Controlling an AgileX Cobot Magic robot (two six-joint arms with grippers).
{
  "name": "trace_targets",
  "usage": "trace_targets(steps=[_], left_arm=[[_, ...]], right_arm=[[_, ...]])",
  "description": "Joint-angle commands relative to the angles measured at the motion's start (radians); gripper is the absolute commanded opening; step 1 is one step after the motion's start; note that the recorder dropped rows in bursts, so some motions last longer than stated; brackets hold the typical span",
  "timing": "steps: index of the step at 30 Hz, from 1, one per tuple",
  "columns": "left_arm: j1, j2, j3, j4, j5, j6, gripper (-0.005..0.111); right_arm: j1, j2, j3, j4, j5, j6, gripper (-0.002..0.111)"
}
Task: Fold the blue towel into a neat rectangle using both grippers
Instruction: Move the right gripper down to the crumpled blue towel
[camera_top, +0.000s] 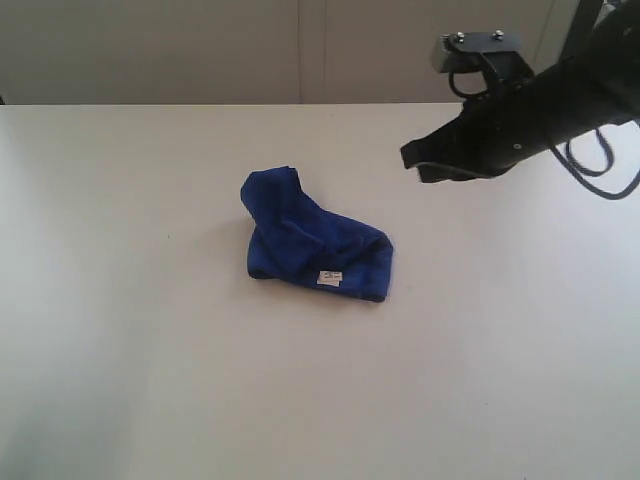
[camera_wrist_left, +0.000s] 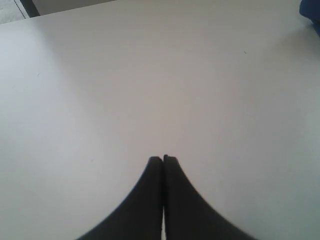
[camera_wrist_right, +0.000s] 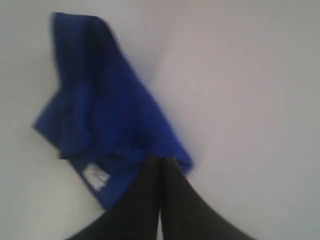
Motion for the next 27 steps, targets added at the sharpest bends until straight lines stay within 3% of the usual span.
trace_targets(steps=[1, 6, 12, 17, 22, 27], left_arm=[[0.002, -0.005, 0.005, -0.006, -0.004, 0.001, 0.0], [0.002, -0.005, 0.005, -0.006, -0.004, 0.001, 0.0], [0.002, -0.005, 0.005, -0.006, -0.004, 0.001, 0.0], [0.002, -0.005, 0.005, -0.006, -0.004, 0.001, 0.0], [0.002, -0.005, 0.005, -0.006, -0.004, 0.001, 0.0], [0.002, -0.005, 0.005, -0.006, -0.004, 0.001, 0.0]], right_arm=[[-0.032, 0.057, -0.013, 0.286, 0.062, -0.216, 0.0], [-0.027, 0.151, -0.002, 0.375, 0.13, -0.299, 0.0], [-0.016, 0.292, -0.005, 0.661, 0.197, -0.53, 0.0], [0.002, 0.316, -0.015, 0.686, 0.196, -0.53, 0.001], [0.022, 0.361, -0.015, 0.694, 0.171, -0.53, 0.021], [0.022, 0.368, -0.015, 0.694, 0.13, -0.524, 0.031]])
